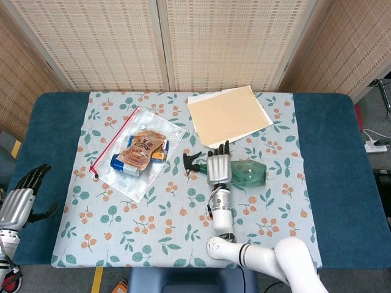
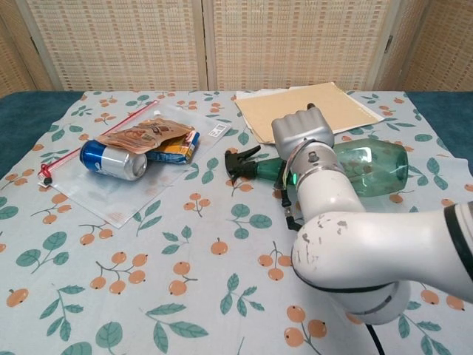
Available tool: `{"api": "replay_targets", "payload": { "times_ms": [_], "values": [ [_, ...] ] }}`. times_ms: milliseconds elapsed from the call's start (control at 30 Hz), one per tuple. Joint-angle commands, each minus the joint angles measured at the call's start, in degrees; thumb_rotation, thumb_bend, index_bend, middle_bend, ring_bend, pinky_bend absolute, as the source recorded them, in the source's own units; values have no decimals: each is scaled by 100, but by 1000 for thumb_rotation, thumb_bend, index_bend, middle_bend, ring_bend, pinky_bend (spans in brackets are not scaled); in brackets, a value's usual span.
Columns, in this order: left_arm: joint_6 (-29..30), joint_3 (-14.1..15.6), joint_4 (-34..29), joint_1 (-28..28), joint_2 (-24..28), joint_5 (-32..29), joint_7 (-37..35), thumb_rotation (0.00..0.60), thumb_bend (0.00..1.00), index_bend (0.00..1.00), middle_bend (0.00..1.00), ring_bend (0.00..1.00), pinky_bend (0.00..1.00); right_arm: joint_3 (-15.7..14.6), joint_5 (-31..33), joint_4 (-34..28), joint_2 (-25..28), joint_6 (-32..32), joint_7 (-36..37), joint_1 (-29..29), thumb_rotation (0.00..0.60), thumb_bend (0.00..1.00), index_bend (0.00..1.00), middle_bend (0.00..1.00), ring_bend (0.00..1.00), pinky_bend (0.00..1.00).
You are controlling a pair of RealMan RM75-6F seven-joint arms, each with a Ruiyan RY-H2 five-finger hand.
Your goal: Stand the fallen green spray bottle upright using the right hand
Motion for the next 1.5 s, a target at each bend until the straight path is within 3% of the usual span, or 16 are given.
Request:
{"api": "replay_targets", "payload": {
  "times_ms": [33, 433, 833, 967, 1500],
  "values": [
    [-17, 3, 14, -8, 5, 7, -31, 600, 258, 0, 0, 0, 116, 104, -101, 267, -197, -155, 17, 130, 600, 0, 296, 293, 117, 0],
    [-17, 29, 39, 0, 36, 45, -167, 600, 260, 0, 0, 0, 118, 269, -231, 862, -473, -228, -133, 154, 600, 0, 382, 326, 174, 0],
    [-36, 34, 29, 6, 38, 0, -129, 600, 259, 0, 0, 0, 127, 62, -239, 981, -473, -317, -53, 102, 600, 0, 494, 407, 291, 47],
    [-36, 33, 21, 8, 43, -6, -133, 600, 260, 0, 0, 0, 140, -25, -259, 1045, -473, -302, 23, 74, 600, 32, 553, 450, 354, 101],
    [-79, 37, 4, 3, 53, -37, -140, 600, 260, 0, 1, 32, 149, -84, -761, 1230, -459, -400, 345, -29, 600, 170, 698, 558, 430, 172]
  ]
}}
